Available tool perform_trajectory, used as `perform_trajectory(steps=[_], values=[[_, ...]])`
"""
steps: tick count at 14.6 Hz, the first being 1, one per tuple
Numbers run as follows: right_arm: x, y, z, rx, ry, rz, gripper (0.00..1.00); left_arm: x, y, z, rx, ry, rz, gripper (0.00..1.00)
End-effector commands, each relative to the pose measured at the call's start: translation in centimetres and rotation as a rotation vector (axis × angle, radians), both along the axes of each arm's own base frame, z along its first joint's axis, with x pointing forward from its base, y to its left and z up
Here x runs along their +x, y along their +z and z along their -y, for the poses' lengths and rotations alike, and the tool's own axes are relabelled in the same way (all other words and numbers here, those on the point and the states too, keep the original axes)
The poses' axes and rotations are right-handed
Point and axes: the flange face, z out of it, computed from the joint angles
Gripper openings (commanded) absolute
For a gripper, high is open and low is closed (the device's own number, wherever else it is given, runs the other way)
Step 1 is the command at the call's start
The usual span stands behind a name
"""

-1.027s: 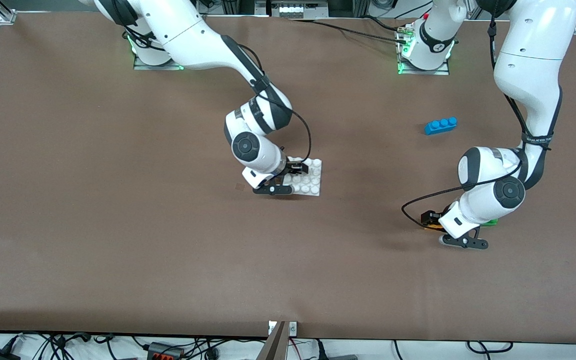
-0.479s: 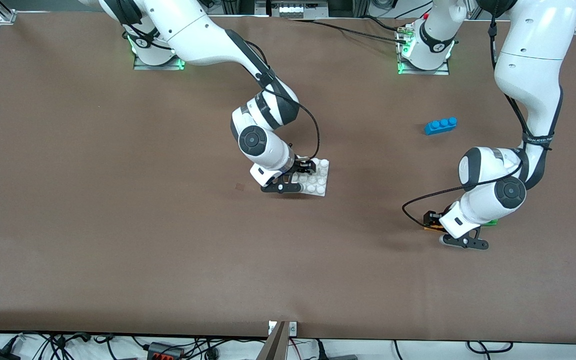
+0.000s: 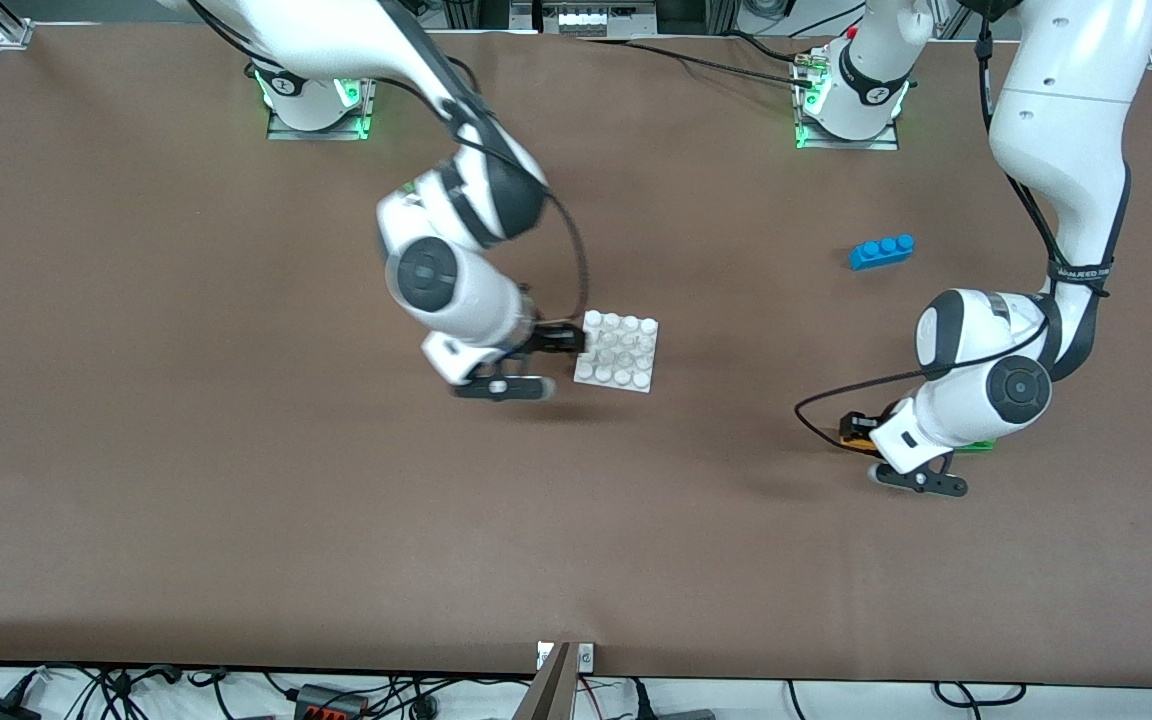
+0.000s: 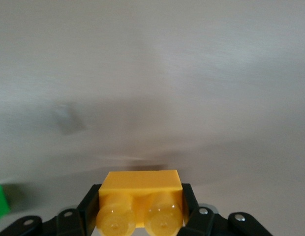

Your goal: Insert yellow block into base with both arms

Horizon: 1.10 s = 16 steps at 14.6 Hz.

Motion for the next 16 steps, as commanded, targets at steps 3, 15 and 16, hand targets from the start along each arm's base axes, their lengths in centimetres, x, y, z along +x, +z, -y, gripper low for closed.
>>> perform_trajectory(steps=[3, 15, 16], values=[[-0.4, 10.6, 9.2, -0.25, 0.01, 0.039, 1.0, -1.8, 7.0, 12.9, 0.049, 0.035, -0.08, 0.62], [0.4, 18.9, 34.5, -0.153, 0.203, -0.092, 1.0, -9.6, 6.3, 31.5, -0.078, -0.003, 0.047, 0.62], [-0.5, 19.5, 36.2, -0.13, 0.207, -0.078, 1.0, -10.6, 5.7, 32.7, -0.08, 0.019, 0.059, 0.62]])
